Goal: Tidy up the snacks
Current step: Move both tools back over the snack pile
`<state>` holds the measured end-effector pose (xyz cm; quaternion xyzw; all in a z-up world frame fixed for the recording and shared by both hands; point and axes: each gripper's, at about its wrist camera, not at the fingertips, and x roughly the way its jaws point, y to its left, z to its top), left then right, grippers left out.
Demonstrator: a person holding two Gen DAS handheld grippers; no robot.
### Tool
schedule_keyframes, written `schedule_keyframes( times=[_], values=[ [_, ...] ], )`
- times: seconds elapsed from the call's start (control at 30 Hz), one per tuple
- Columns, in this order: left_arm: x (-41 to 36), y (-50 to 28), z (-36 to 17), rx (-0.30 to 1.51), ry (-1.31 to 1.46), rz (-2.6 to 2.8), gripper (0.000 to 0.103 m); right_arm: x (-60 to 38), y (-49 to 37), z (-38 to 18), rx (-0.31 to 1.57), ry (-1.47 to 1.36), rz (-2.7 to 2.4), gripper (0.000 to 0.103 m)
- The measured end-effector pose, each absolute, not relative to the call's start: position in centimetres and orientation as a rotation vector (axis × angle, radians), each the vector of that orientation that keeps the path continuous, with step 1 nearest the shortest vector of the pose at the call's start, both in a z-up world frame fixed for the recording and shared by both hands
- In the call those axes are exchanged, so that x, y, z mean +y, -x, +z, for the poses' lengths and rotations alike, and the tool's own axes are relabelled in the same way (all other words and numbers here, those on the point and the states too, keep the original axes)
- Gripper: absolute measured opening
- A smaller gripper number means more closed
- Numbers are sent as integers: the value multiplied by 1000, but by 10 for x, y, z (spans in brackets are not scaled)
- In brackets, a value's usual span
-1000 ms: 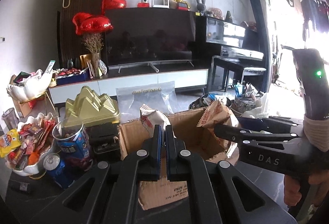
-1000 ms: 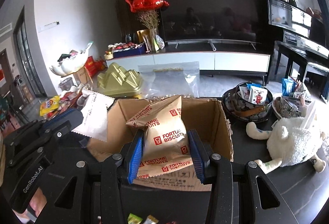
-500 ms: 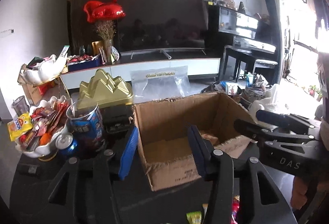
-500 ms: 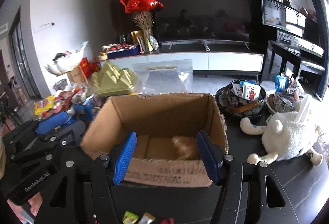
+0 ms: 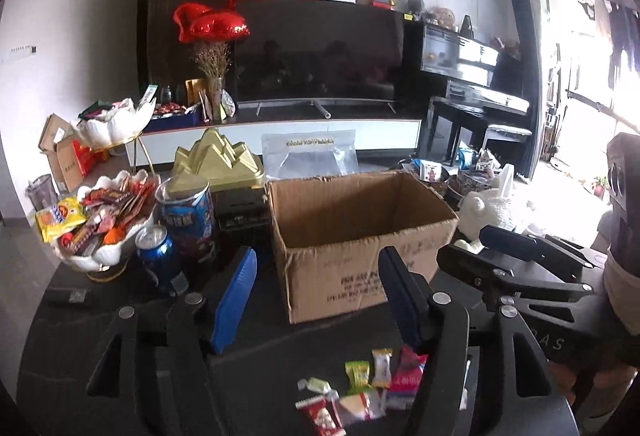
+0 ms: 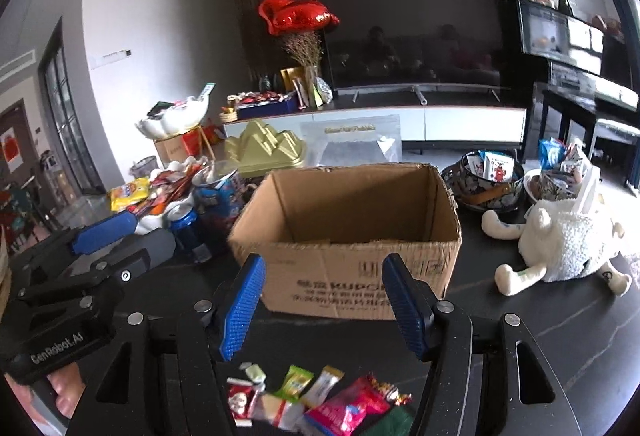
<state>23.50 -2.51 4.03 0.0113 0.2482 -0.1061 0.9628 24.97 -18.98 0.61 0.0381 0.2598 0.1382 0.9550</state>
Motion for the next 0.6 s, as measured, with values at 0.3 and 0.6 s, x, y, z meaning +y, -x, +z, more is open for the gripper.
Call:
schedule_keyframes(
  times=[0.3,0.6],
  values=[
    [-16,-193,19,508,2,-181,68,-185,-216,-4,516,-78,287,62],
    [-13,-183,-20,612,18,-169,71,-185,-203,-32,572,-102,292,62]
  ],
)
